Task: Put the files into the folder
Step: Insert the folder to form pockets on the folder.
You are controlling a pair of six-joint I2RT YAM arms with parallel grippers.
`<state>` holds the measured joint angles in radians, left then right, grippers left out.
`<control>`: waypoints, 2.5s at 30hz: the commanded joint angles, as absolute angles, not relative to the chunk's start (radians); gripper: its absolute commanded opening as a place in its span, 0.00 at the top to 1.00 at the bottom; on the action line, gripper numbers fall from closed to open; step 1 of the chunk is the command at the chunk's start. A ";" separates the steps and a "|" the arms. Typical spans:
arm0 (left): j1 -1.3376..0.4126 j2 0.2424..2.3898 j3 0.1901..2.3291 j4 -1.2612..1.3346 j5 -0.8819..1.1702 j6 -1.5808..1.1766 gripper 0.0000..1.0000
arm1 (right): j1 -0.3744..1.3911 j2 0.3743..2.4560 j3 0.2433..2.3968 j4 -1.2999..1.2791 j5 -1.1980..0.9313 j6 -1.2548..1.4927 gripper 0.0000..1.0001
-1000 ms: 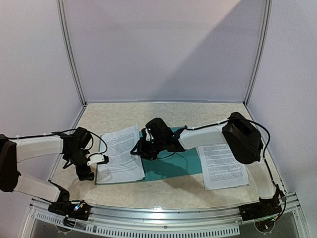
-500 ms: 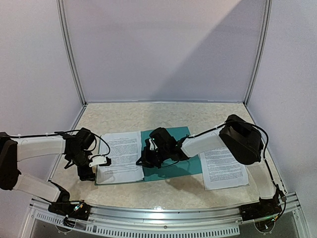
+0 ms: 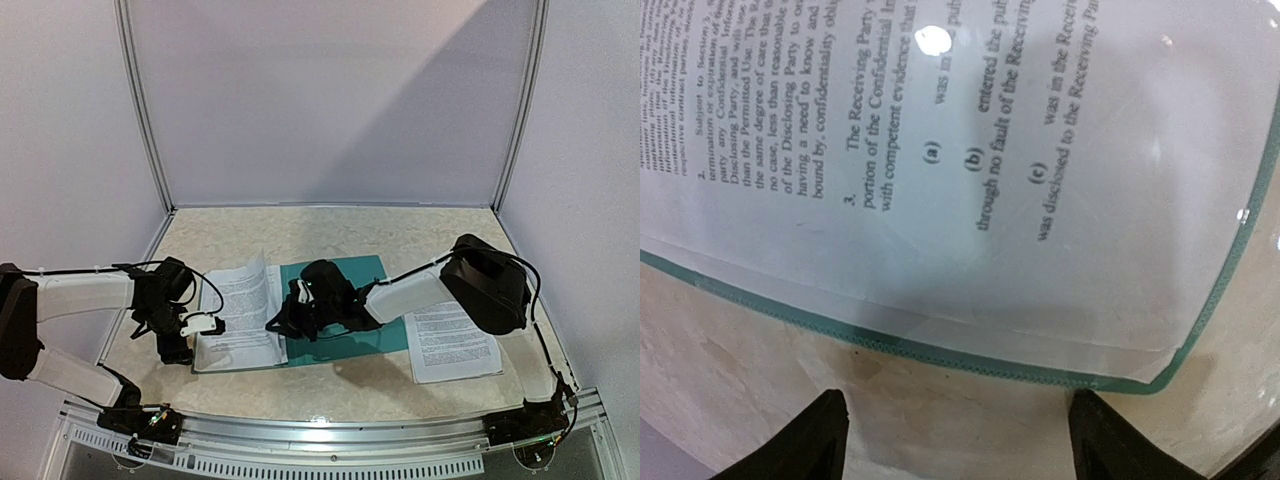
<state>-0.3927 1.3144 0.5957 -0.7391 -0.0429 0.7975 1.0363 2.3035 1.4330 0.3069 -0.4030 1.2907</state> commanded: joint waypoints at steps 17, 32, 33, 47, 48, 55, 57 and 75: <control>-0.411 1.401 0.548 -0.653 -0.073 0.812 0.22 | 1.046 2.327 1.434 0.231 -0.419 1.235 1.00; -0.412 1.428 0.552 -0.634 -0.081 0.820 0.22 | 1.052 2.365 1.447 0.330 -0.386 1.332 1.00; -0.411 1.429 0.551 -0.633 -0.081 0.820 0.22 | 1.052 2.355 1.440 0.320 -0.375 1.322 1.00; -0.412 1.433 0.551 -0.632 -0.082 0.819 0.22 | 1.035 2.324 1.475 0.289 -0.288 1.266 1.00; -0.412 1.432 0.549 -0.632 -0.083 0.818 0.22 | 1.035 2.333 1.478 0.295 -0.290 1.269 1.00; -0.412 1.431 0.548 -0.632 -0.081 0.817 0.22 | 1.028 2.354 1.474 0.331 -0.271 1.312 1.00; -0.412 1.431 0.548 -0.633 -0.082 0.817 0.22 | 1.021 2.346 1.477 0.318 -0.262 1.304 1.00; -0.413 1.434 0.546 -0.628 -0.078 0.821 0.22 | 1.044 2.411 1.546 0.285 -0.413 1.266 1.00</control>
<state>-0.3939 1.3640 0.6212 -0.7559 -0.0528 0.8196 1.0325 2.3703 1.5497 0.3058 -0.3393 1.2915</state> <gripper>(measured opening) 0.783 0.009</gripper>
